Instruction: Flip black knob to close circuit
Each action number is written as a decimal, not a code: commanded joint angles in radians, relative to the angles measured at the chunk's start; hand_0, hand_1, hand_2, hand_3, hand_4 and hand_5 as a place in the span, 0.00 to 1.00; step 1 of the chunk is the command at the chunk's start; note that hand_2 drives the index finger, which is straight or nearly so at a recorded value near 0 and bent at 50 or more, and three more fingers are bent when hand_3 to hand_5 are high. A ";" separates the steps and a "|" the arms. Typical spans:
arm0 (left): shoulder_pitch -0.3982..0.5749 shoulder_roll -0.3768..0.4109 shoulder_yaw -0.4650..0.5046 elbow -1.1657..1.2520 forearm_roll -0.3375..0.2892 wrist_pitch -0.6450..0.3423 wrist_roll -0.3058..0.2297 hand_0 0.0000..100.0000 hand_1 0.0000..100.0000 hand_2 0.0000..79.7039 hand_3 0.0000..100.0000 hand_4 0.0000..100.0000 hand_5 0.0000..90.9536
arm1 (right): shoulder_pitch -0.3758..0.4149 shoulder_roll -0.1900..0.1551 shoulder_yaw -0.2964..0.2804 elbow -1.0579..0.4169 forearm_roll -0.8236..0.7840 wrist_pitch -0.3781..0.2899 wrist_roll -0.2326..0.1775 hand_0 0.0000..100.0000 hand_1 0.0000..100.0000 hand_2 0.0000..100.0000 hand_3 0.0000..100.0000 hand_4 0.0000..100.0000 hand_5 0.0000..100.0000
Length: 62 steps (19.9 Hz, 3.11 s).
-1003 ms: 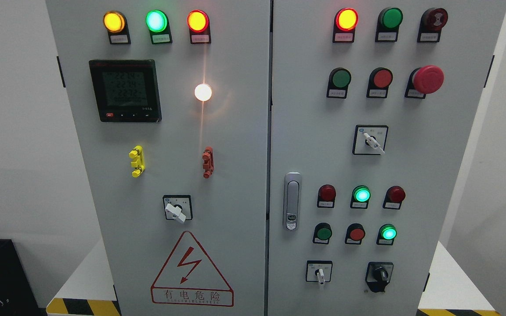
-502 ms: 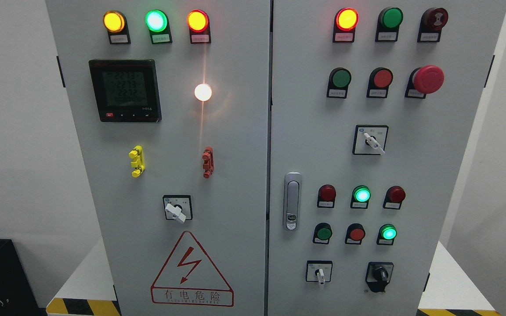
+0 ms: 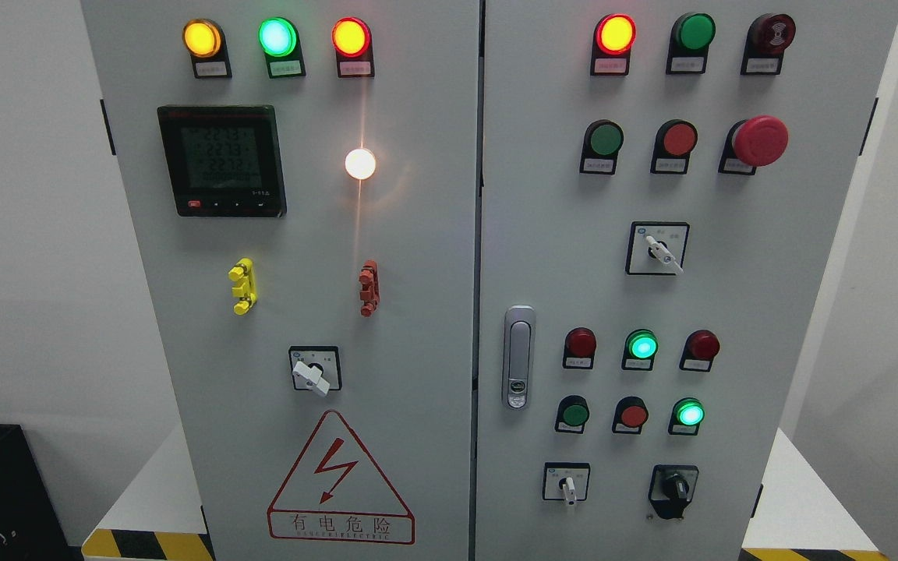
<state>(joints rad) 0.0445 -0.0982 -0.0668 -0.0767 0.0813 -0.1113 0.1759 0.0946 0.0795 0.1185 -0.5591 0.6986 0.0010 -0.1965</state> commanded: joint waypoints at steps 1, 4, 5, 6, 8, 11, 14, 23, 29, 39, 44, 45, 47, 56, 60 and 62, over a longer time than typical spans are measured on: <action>0.000 0.000 0.001 0.000 0.000 -0.001 -0.001 0.12 0.56 0.00 0.00 0.00 0.00 | -0.025 -0.006 -0.164 -0.248 0.275 -0.006 0.017 0.00 0.12 0.55 0.75 0.70 0.67; 0.000 0.000 0.001 0.000 0.000 -0.001 -0.001 0.12 0.56 0.00 0.00 0.00 0.00 | -0.044 0.003 -0.177 -0.323 0.303 0.001 0.020 0.00 0.12 0.61 0.80 0.74 0.73; 0.000 0.000 -0.001 0.000 0.000 -0.001 0.000 0.12 0.56 0.00 0.00 0.00 0.00 | -0.048 0.003 -0.177 -0.344 0.303 0.002 0.020 0.00 0.12 0.64 0.83 0.76 0.75; 0.000 0.000 -0.001 0.000 0.000 -0.001 -0.001 0.12 0.56 0.00 0.00 0.00 0.00 | -0.052 0.003 -0.177 -0.366 0.306 0.002 0.020 0.00 0.12 0.65 0.84 0.76 0.76; 0.000 0.000 0.001 0.000 0.000 -0.001 -0.001 0.12 0.56 0.00 0.00 0.00 0.00 | -0.052 0.009 -0.180 -0.416 0.326 0.002 0.019 0.00 0.11 0.71 0.89 0.80 0.82; 0.000 0.000 -0.001 0.000 0.000 -0.001 0.000 0.12 0.56 0.00 0.00 0.00 0.00 | -0.052 0.013 -0.188 -0.488 0.343 0.002 0.015 0.00 0.09 0.76 0.94 0.84 0.87; 0.000 0.000 0.001 0.000 0.000 -0.001 -0.001 0.12 0.56 0.00 0.00 0.00 0.00 | -0.052 0.022 -0.212 -0.557 0.392 0.001 0.014 0.00 0.06 0.85 1.00 0.92 0.95; 0.000 0.000 0.001 0.000 0.000 -0.001 -0.001 0.12 0.56 0.00 0.00 0.00 0.00 | -0.038 0.045 -0.234 -0.777 0.528 -0.004 0.017 0.00 0.00 0.94 1.00 1.00 1.00; 0.000 0.000 0.001 0.000 0.000 -0.001 -0.001 0.12 0.56 0.00 0.00 0.00 0.00 | -0.027 0.043 -0.234 -0.890 0.587 -0.006 0.020 0.00 0.00 0.97 1.00 1.00 1.00; 0.000 0.000 0.001 0.000 0.000 -0.001 -0.001 0.12 0.56 0.00 0.00 0.00 0.00 | -0.039 0.042 -0.234 -1.030 0.602 0.040 0.114 0.00 0.00 0.99 1.00 1.00 1.00; 0.000 0.000 0.001 0.000 0.000 -0.001 -0.001 0.12 0.56 0.00 0.00 0.00 0.00 | -0.067 0.032 -0.246 -1.053 0.683 0.037 0.137 0.00 0.00 0.99 1.00 1.00 1.00; 0.000 0.000 -0.001 0.000 0.000 -0.001 -0.001 0.12 0.56 0.00 0.00 0.00 0.00 | -0.068 0.032 -0.246 -1.058 0.685 0.039 0.155 0.00 0.00 0.99 1.00 1.00 1.00; 0.000 0.000 -0.001 0.000 0.000 -0.001 -0.001 0.12 0.56 0.00 0.00 0.00 0.00 | -0.085 0.032 -0.247 -1.065 0.687 0.040 0.169 0.00 0.00 0.99 1.00 1.00 1.00; 0.000 0.000 -0.001 0.000 0.000 -0.001 -0.001 0.12 0.56 0.00 0.00 0.00 0.00 | -0.147 0.029 -0.300 -1.088 0.685 0.062 0.249 0.00 0.00 0.98 1.00 1.00 1.00; 0.000 0.000 -0.001 0.000 0.000 -0.001 0.000 0.12 0.56 0.00 0.00 0.00 0.00 | -0.179 0.023 -0.300 -1.087 0.687 0.063 0.262 0.00 0.00 0.98 1.00 1.00 1.00; 0.000 0.000 -0.001 0.000 0.000 -0.001 -0.001 0.12 0.56 0.00 0.00 0.00 0.00 | -0.196 0.023 -0.300 -1.087 0.687 0.070 0.279 0.00 0.00 0.98 1.00 1.00 1.00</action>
<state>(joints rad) 0.0445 -0.0982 -0.0669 -0.0767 0.0813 -0.1112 0.1720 -0.0578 0.1092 -0.1575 -1.6114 1.3820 0.0650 0.0654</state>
